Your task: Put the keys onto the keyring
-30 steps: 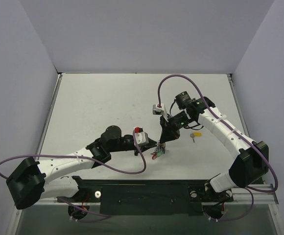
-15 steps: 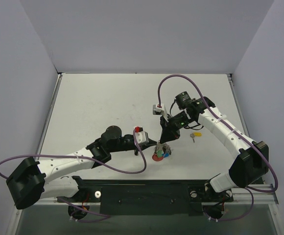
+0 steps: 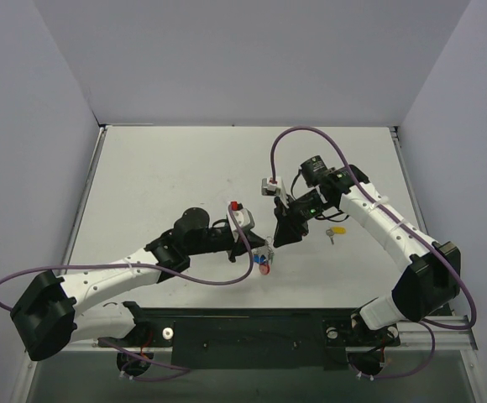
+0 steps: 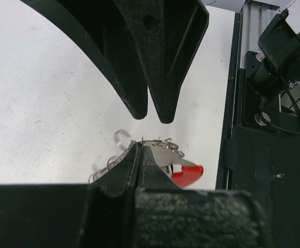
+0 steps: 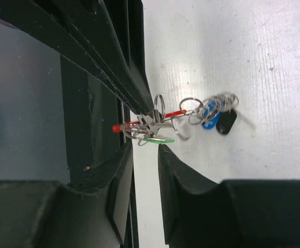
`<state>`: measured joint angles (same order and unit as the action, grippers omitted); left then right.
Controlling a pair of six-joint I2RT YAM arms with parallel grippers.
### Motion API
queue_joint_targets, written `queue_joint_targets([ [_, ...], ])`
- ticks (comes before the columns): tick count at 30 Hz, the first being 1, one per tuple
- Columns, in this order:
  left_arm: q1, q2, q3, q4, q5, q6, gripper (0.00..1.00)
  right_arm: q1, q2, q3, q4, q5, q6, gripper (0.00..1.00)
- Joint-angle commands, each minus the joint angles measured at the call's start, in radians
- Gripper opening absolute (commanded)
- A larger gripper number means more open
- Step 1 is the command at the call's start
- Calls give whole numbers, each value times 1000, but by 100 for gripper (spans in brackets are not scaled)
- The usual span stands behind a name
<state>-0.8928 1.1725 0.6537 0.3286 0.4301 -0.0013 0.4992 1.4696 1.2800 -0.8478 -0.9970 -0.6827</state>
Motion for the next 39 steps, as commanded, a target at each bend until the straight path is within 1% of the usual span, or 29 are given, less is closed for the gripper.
queue_joint_targets([
  [1, 14, -27, 35, 10, 19, -29, 0, 9, 1, 36, -33, -35, -12, 24],
  [3, 22, -33, 37, 4, 30, -29, 0, 7, -2, 39, -33, -37, -11, 29],
  [4, 23, -33, 38, 1, 44, -29, 0, 6, -3, 38, -33, -37, -15, 34],
  [5, 28, -36, 38, 0, 51, -32, 0, 6, -6, 36, -34, -49, -21, 35],
  [6, 32, -37, 40, 0, 68, -34, 0, 4, -11, 27, -39, -58, -56, 38],
  [7, 37, -34, 41, 0, 87, -39, 0, 4, -17, 24, -65, -84, -122, 40],
  [8, 44, -33, 43, 0, 116, -40, 0, 4, -22, 15, -107, -97, -173, 41],
  [9, 52, -31, 47, -2, 127, -46, 0, 4, -23, 10, -126, -120, -269, 42],
  [10, 55, -25, 53, -8, 151, -51, 0, 4, -26, 2, -176, -133, -316, 42],
  [11, 63, -20, 57, -11, 160, -57, 0, 4, -26, -8, -201, -153, -450, 42],
  [12, 66, -17, 63, -16, 182, -58, 0, 6, -31, -13, -261, -161, -509, 42],
  [13, 69, -10, 64, -17, 191, -63, 0, 7, -29, -21, -286, -172, -628, 42],
  [15, 72, -1, 72, -25, 206, -63, 0, 12, -25, -22, -352, -172, -754, 42],
  [16, 71, 1, 78, -26, 216, -63, 0, 15, -25, -21, -367, -172, -771, 42],
  [21, 72, 42, 103, -20, 248, -83, 0, 19, -11, -11, -364, -184, -775, 40],
  [27, 69, 81, 129, -7, 279, -112, 0, 12, -3, 28, -353, -177, -692, 35],
  [33, 68, 84, 119, 21, 271, -129, 0, 13, -11, 54, -213, -114, -490, 31],
  [36, 68, 78, 112, 29, 265, -134, 0, 18, -31, 71, -125, -59, -329, 31],
  [37, 68, 76, 106, 36, 259, -134, 0, 18, -29, 76, -93, -48, -307, 31],
  [39, 69, 64, 92, 46, 246, -137, 0, 13, -28, 93, -85, -31, -273, 31],
])
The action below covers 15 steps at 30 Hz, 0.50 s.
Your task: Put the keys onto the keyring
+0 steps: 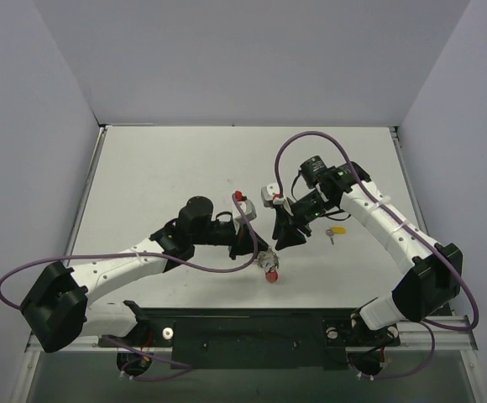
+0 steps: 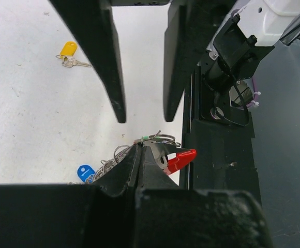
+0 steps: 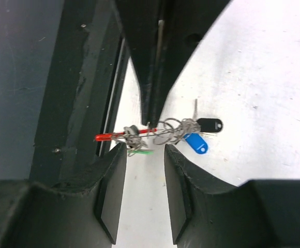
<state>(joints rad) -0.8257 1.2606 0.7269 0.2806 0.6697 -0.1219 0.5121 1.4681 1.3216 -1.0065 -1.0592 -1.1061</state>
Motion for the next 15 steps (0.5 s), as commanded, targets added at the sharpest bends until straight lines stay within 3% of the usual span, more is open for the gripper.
queue_joint_targets([
  [1, 2, -33, 16, 98, 1, -18, 0, -1, -20, 60, 74, 28, 153, 31],
  [6, 3, -73, -20, 127, -57, -25, 0, 19, -17, 54, 74, 2, 152, 31],
  [15, 3, -92, -55, 204, -88, -64, 0, 36, 6, 56, 75, -12, 167, 18],
])
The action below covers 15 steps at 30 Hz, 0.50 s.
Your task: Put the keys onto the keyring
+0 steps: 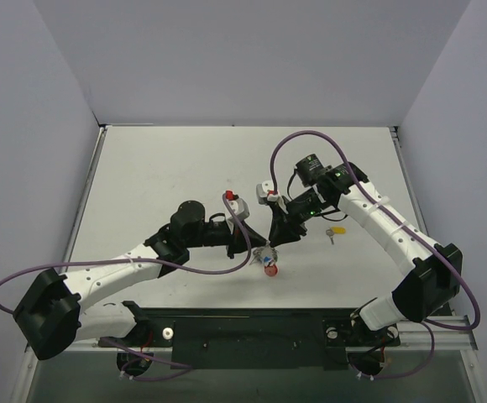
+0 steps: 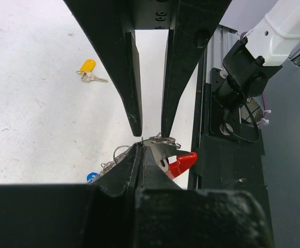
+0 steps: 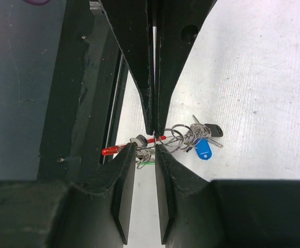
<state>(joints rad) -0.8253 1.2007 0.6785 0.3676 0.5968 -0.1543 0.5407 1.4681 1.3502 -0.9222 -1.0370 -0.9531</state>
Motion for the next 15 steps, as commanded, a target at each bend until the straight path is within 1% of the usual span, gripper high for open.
queue_joint_targets([
  [1, 3, -35, -8, 119, -15, -33, 0, 7, 8, 27, -9, -35, 16, 16],
  [8, 2, -36, -13, 134, -17, -39, 0, 15, 15, 26, -7, -38, 19, 13],
  [12, 2, -36, -14, 140, -12, -45, 0, 16, 26, 21, -4, -28, 17, 13],
  [15, 3, -38, -14, 142, -8, -50, 0, 15, 29, 20, -1, -26, 17, 15],
])
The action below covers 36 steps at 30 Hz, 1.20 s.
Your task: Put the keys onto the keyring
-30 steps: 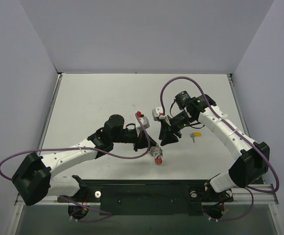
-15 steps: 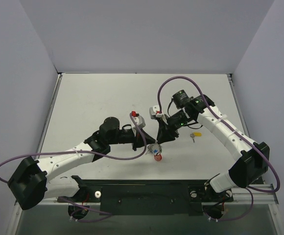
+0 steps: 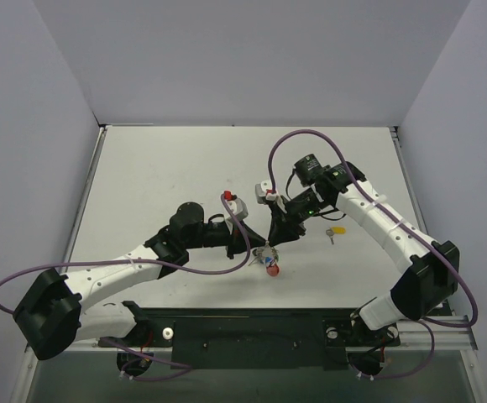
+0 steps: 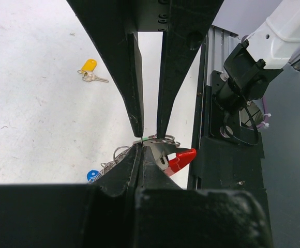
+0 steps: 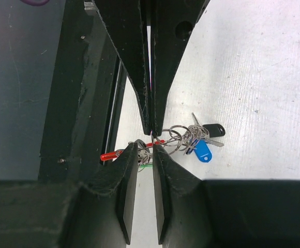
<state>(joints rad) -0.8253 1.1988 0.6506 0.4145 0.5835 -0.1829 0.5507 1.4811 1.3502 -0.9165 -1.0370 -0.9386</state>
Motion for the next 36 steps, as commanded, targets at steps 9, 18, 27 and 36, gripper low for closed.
queue_joint_targets([
  [9, 3, -33, 15, 116, 6, -33, 0, 14, 28, 10, 8, -26, 15, 15],
  [18, 3, -34, 11, 122, -1, -38, 0, 14, 31, 7, 5, -28, 15, 0],
  [27, 5, -48, -22, 129, -23, -44, 0, -3, 33, 21, -1, -31, 81, 0],
  [36, 6, -59, -75, 181, -96, -102, 26, -12, 41, 21, 1, -26, 100, 0],
])
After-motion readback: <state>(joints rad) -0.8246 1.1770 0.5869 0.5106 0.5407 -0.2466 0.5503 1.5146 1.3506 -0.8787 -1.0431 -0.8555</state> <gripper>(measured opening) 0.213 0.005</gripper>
